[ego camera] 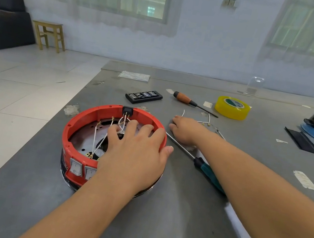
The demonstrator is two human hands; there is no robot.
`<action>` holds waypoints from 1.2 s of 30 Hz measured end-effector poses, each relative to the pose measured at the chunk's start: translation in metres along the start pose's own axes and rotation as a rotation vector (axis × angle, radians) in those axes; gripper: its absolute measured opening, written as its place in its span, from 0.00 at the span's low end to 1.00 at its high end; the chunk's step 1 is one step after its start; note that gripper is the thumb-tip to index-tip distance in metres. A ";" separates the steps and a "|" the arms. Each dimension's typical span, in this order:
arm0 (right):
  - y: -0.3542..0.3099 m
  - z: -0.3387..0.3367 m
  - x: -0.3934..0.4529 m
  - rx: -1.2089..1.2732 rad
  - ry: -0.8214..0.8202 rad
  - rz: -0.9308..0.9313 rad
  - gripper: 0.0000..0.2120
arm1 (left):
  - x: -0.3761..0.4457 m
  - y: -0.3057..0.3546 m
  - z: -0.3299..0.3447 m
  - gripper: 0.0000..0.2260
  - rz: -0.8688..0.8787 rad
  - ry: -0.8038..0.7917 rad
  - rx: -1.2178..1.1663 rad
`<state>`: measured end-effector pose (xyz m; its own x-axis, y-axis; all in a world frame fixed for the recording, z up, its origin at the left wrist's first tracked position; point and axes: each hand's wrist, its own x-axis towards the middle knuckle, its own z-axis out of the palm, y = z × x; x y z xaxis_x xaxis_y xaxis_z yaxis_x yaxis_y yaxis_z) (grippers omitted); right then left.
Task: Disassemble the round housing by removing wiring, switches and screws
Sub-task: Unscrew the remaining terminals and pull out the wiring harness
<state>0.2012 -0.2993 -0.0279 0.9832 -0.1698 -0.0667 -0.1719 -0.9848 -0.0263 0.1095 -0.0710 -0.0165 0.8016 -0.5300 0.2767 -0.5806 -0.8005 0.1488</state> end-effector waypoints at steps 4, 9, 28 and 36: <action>0.003 -0.008 0.024 -0.024 -0.052 0.050 0.24 | -0.001 0.001 0.000 0.19 -0.003 -0.004 -0.001; 0.015 -0.015 0.039 -0.063 -0.059 0.146 0.26 | -0.002 0.000 0.000 0.18 -0.004 0.008 -0.003; 0.037 -0.023 0.001 -0.073 0.148 0.222 0.27 | 0.001 -0.001 0.000 0.19 -0.006 -0.004 -0.022; -0.018 -0.036 -0.096 0.437 0.385 0.045 0.21 | 0.001 0.005 -0.027 0.19 -0.065 0.044 -0.294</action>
<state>0.1124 -0.2671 0.0153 0.9116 -0.2930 0.2883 -0.1428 -0.8834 -0.4464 0.1036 -0.0675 0.0103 0.8353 -0.4621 0.2978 -0.5496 -0.7138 0.4340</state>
